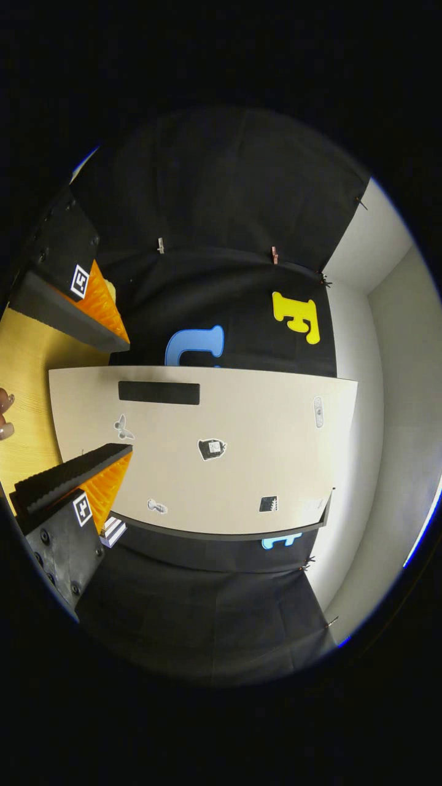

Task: Open the shoe cabinet door, grab the shoes and put them into the shoe cabinet, then close the shoe cabinet door.

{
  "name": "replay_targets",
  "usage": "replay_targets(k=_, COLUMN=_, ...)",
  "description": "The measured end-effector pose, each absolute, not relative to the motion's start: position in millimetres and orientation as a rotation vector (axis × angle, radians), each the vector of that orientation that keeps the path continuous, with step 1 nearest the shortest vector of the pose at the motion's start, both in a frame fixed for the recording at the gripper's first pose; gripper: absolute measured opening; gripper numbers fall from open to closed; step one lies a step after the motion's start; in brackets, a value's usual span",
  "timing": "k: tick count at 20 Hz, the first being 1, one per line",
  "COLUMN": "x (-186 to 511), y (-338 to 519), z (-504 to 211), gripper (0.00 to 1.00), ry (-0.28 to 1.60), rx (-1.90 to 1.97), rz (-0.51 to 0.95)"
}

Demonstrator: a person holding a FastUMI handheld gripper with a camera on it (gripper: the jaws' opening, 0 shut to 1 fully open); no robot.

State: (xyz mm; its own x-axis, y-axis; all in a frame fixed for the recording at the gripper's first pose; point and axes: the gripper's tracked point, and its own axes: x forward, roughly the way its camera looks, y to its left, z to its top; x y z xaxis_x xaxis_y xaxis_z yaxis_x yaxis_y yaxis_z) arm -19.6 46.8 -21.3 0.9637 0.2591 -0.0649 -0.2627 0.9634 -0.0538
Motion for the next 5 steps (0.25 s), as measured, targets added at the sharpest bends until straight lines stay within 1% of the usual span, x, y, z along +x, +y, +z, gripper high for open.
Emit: replay_targets(k=5, x=-20.1, y=49.7, z=-21.9, gripper=0.98, ry=0.058, rx=-0.072, rz=0.264)
